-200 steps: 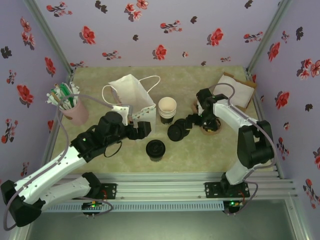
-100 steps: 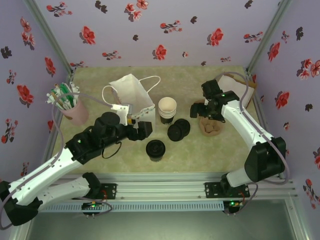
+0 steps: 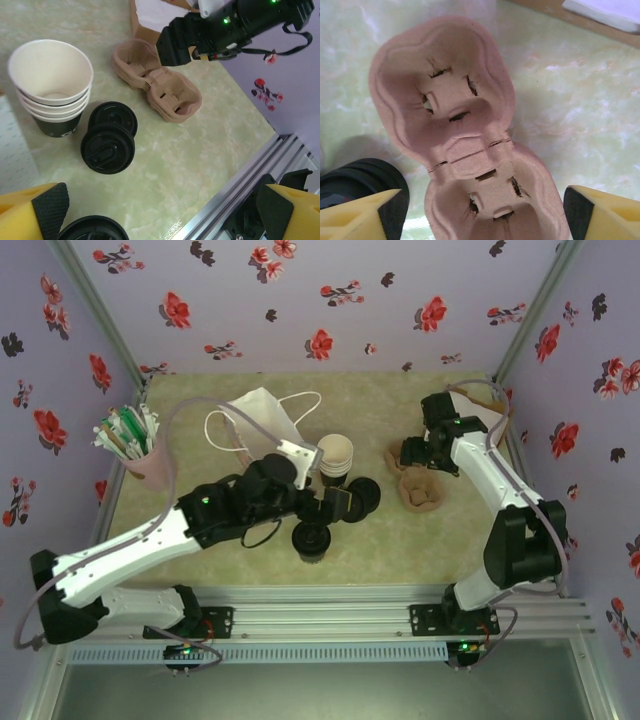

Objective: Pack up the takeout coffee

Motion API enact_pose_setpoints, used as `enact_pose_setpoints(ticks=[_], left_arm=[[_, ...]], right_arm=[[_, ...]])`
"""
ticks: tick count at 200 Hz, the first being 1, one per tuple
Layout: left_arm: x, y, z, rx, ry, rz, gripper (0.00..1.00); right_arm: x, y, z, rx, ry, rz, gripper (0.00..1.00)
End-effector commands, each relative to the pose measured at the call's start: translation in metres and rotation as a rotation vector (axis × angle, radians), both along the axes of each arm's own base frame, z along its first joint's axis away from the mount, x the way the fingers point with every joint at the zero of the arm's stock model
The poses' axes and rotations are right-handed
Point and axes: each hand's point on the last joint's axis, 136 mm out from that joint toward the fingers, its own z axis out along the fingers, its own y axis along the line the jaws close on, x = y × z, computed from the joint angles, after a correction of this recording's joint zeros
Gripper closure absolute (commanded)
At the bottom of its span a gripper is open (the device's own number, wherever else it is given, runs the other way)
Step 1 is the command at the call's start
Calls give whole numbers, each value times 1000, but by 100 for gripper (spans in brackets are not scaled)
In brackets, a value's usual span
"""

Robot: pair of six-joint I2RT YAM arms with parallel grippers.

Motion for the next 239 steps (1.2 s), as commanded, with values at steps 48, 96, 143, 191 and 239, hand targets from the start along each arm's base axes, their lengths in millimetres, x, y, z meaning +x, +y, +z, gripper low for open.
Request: enact_pose_setpoints(ticks=[48,96,143,191,239], left_arm=[[-1,-48,-20,48,52,-112,1],[-1,-48,-32,60,73,-108,0],[-2,-43,-36,72,71,-104,0],[0,-41,-36,77,66,-95,1],[2,-39,-38,83,67,-89,1]], right_arm=[[13,3,-19,-42,66,61,30],[17,6,-37,-45,137,91,44],[15,10,-51,-35,185,111,51],[10,14,-60,-22,222,121,49],[7,15,-59,-44,231,131,48]])
